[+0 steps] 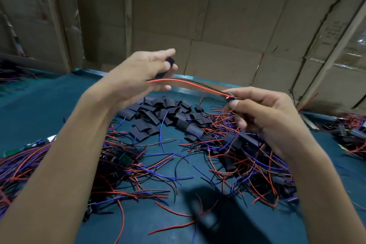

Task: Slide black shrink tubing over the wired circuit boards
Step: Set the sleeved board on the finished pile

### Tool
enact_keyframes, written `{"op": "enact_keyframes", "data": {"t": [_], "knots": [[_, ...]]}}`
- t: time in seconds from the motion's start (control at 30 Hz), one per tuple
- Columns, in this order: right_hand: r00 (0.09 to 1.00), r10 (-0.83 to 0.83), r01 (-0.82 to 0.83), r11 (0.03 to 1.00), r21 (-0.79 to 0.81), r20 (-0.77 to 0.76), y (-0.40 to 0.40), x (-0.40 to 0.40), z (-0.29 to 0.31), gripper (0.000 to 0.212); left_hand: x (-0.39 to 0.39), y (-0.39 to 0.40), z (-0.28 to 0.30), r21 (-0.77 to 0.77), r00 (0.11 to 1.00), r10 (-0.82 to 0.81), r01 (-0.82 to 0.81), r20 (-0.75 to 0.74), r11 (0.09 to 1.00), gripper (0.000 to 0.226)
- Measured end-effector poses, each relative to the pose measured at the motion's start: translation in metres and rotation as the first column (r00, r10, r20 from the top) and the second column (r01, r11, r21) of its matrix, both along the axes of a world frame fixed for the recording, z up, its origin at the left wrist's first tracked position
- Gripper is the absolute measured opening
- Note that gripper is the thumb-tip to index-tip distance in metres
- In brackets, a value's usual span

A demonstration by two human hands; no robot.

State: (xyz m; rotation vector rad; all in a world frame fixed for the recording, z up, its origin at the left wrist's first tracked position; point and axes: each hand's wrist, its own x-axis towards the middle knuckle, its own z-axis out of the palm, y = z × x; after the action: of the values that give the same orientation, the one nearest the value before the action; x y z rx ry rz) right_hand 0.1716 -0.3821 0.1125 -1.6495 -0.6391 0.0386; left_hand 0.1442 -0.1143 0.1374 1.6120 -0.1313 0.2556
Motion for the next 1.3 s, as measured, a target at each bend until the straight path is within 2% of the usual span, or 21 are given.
{"op": "enact_keyframes", "data": {"t": [0.07,0.13,0.2,0.27,0.47,0.8,1.03,1.3], "knots": [[0.998,-0.017,0.019,0.999,-0.044,0.053,-0.010,0.001,0.004,0.027,0.000,-0.001,-0.004,0.146,0.998,-0.034,0.026,0.048,0.989,0.044],[0.994,-0.040,0.043,0.999,-0.030,0.105,-0.018,0.001,0.007,0.041,0.001,-0.004,-0.004,0.328,0.992,-0.002,-0.041,0.129,0.944,0.053],[0.988,-0.073,0.069,0.997,0.032,0.133,-0.025,0.001,0.010,0.044,0.002,-0.006,-0.004,0.410,0.986,-0.014,-0.056,0.165,0.910,0.060],[0.983,-0.101,0.088,0.992,0.086,0.152,-0.030,0.000,0.014,0.037,0.001,-0.005,-0.005,0.441,0.982,-0.062,-0.023,0.177,0.897,0.061],[0.963,-0.192,0.156,0.969,0.189,0.191,-0.046,0.001,0.023,0.038,-0.003,0.000,-0.005,0.488,0.974,-0.157,0.058,0.166,0.871,0.050],[0.962,-0.213,0.175,0.961,0.215,0.170,-0.050,0.008,0.018,0.039,-0.001,0.001,-0.007,0.478,0.967,-0.183,0.078,0.176,0.875,0.046],[0.963,-0.216,0.171,0.952,0.255,0.160,-0.044,0.009,0.016,0.034,0.002,0.002,-0.009,0.499,0.971,-0.203,0.116,0.124,0.859,0.048],[0.960,-0.213,0.181,0.967,0.181,0.180,-0.042,0.010,0.013,0.030,0.002,0.000,-0.009,0.459,0.971,-0.194,0.108,0.143,0.882,0.047]]}}
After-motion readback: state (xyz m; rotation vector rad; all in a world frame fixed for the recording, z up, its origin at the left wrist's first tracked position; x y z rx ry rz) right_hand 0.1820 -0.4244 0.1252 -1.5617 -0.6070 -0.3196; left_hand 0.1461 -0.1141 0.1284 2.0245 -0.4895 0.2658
